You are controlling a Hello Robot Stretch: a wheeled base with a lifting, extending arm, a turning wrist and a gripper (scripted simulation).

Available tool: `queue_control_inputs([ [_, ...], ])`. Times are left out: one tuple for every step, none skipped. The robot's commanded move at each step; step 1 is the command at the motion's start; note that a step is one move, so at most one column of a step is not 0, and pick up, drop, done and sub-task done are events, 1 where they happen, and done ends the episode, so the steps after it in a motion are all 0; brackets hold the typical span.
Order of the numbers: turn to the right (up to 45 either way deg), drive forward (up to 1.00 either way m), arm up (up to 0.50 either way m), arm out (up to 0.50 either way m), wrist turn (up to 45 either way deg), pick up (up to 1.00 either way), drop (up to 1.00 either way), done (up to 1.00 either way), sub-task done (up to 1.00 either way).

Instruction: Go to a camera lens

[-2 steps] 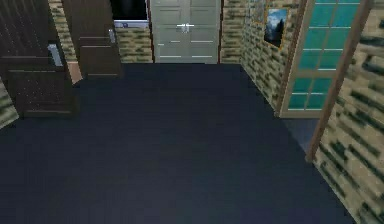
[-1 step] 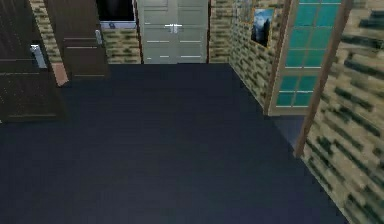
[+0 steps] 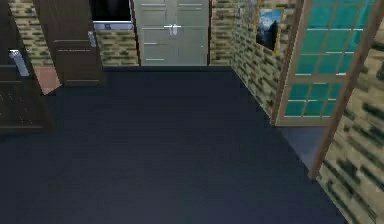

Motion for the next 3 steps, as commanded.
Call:
queue_control_inputs([
  [-45.0, 0.0, 0.0, 0.0, 0.0, 0.0, 0.0, 0.0, 0.0],
  [-42.0, 0.0, 0.0, 0.0, 0.0, 0.0, 0.0, 0.0, 0.0],
  [0.0, 1.0, 0.0, 0.0, 0.0, 0.0, 0.0, 0.0, 0.0],
])
